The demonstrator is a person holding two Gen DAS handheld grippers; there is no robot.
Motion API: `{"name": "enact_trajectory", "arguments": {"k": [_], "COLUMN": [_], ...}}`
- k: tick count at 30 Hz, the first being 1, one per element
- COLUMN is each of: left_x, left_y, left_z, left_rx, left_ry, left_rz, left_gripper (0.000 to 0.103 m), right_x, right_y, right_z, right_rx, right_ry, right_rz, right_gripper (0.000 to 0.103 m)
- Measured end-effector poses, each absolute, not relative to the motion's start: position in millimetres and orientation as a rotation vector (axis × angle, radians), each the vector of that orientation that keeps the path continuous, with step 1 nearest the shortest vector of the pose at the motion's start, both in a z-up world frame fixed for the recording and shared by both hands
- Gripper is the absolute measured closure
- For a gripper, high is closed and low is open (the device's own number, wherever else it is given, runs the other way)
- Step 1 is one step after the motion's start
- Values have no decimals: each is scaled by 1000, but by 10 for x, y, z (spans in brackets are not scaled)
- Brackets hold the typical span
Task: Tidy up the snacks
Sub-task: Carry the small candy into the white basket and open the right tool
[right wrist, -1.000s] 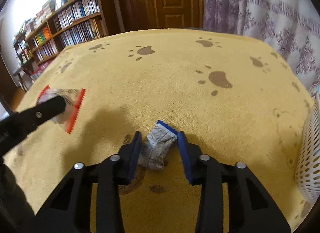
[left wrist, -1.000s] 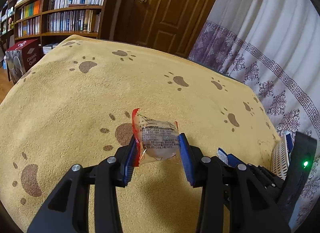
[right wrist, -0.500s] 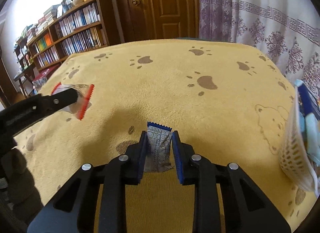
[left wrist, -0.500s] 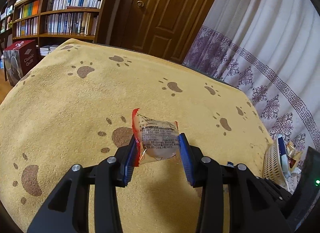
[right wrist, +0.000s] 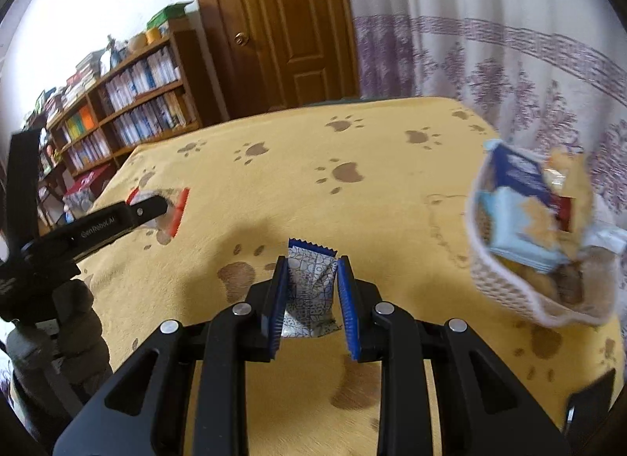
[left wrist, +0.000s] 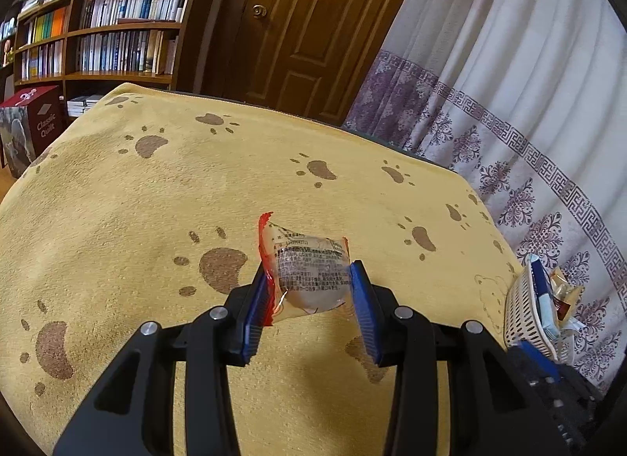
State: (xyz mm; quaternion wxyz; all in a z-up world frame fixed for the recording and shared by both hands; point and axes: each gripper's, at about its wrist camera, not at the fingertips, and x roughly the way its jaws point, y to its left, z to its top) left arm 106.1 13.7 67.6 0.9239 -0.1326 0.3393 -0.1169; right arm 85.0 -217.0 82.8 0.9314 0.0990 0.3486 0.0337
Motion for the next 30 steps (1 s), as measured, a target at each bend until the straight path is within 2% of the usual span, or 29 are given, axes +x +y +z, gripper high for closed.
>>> {"name": "enact_trajectory", "arguments": {"k": [16,30], "left_x": [988,974], "left_y": [9,-43], "left_z": [705,707], "left_rx": [-250,-240], "left_ry": [687,687], "left_rz": [-263,-270], "left_gripper": [62,62], "right_x": [251,478], "right_y": [-3292,-3717], "right_z": [985,736], "right_rx": [305,338], "right_ry": [629,676], "right_rz": [-201,-290], "right_gripper": [77,77]}}
